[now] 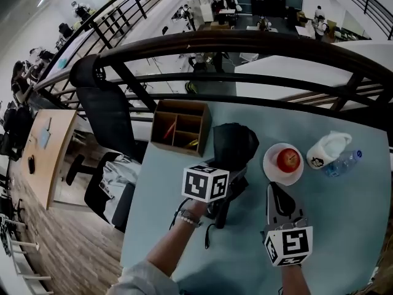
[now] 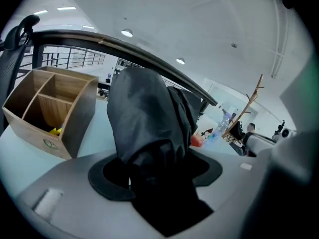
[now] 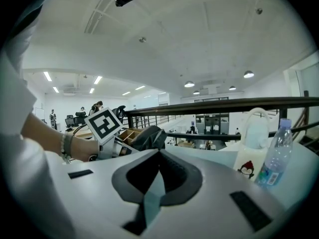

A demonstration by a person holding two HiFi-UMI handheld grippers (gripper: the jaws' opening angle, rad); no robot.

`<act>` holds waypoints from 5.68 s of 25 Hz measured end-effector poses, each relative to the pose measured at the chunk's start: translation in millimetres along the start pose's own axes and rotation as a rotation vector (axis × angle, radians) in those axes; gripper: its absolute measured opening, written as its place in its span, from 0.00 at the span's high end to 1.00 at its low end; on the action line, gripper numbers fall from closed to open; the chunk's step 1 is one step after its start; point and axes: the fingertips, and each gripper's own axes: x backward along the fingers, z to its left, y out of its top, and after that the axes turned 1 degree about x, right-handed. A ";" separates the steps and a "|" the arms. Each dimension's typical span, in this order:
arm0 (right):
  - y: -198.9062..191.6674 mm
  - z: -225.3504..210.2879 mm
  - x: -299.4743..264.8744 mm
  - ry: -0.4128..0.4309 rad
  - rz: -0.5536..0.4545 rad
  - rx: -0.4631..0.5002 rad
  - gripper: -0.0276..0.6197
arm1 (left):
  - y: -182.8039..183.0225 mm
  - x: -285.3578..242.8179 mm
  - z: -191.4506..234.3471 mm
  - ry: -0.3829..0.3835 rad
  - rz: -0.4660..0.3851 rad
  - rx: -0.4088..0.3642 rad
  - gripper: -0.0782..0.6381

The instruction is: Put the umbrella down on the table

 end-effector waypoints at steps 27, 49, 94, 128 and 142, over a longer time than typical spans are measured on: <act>-21.1 -3.7 -29.0 -0.004 0.075 -0.007 0.96 | -21.4 -51.6 23.0 -0.018 0.183 0.040 0.48; 4.2 6.9 -18.6 -0.040 -0.017 0.023 0.96 | 8.3 -10.7 4.7 -0.054 0.020 -0.033 0.46; 55.1 123.1 101.1 -0.088 0.022 0.035 0.96 | 0.1 235.9 -89.8 0.003 -0.415 -0.250 0.88; 59.1 208.8 264.2 -0.046 -0.089 0.083 0.96 | -121.1 369.2 -199.5 0.016 -0.470 -0.273 0.88; 31.7 220.1 341.4 -0.021 -0.088 0.072 0.96 | -175.9 400.6 -246.7 0.035 -0.480 -0.228 0.88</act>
